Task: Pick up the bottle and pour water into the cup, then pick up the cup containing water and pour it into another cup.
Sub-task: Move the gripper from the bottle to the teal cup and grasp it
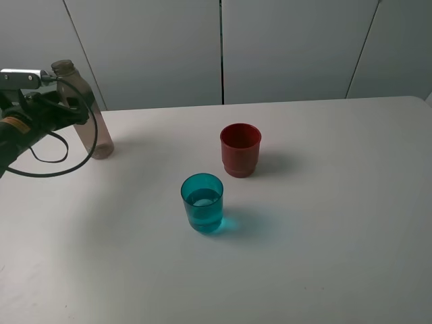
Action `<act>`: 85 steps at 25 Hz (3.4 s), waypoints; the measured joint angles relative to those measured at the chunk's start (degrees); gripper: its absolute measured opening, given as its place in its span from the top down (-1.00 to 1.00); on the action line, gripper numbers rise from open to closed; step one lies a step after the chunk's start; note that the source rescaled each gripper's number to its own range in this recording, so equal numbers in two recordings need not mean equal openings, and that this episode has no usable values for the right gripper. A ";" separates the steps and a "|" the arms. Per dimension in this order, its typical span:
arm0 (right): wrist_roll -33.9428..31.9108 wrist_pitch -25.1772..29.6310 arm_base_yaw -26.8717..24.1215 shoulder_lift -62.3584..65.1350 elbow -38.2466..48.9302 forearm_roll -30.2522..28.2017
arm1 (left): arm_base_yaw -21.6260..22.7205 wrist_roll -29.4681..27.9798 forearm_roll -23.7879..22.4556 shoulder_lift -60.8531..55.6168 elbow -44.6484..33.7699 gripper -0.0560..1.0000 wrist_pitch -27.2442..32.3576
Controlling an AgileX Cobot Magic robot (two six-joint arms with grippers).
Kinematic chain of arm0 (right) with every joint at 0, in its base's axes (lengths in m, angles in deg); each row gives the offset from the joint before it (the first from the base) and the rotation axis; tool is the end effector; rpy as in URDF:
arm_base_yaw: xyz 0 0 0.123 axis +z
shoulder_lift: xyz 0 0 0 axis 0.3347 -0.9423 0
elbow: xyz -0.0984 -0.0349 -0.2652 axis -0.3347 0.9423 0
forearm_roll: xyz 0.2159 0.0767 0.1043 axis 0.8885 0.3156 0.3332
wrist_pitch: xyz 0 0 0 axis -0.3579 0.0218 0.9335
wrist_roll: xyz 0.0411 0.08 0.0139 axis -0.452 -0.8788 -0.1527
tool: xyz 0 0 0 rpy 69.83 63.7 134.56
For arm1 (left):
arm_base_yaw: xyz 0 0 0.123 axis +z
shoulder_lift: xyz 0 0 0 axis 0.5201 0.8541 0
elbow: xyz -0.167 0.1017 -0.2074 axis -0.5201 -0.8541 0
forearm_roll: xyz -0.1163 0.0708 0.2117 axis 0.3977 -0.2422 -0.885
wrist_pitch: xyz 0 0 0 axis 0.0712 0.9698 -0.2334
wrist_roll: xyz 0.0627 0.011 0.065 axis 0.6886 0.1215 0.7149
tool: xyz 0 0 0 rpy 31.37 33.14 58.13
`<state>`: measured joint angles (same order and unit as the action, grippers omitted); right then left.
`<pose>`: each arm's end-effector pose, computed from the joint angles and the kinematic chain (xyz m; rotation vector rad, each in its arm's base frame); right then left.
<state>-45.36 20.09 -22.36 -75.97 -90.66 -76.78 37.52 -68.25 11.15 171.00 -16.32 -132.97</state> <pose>-0.0077 0.0078 0.2750 0.0330 2.0752 0.0720 0.3562 0.0114 0.1235 0.1074 1.6537 -0.1957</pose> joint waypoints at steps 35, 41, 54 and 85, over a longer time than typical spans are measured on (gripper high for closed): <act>0.00 0.00 0.00 0.00 0.00 0.00 | -32.11 -0.66 -0.81 -38.36 -0.13 -0.97 42.02; 0.00 0.00 0.00 0.00 0.00 0.00 | -33.79 -3.22 -3.85 -38.14 -2.13 -1.00 43.04; 0.00 0.00 0.00 0.00 0.00 0.00 | -33.76 -3.22 -16.48 -27.34 -12.08 -1.00 36.98; 0.00 0.00 0.00 0.00 0.00 0.00 | -10.82 -9.01 -72.93 -3.81 -3.21 -1.00 7.03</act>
<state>-45.36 20.09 -22.36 -75.97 -90.66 -76.78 26.70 -77.27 -61.78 167.19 -19.53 -125.94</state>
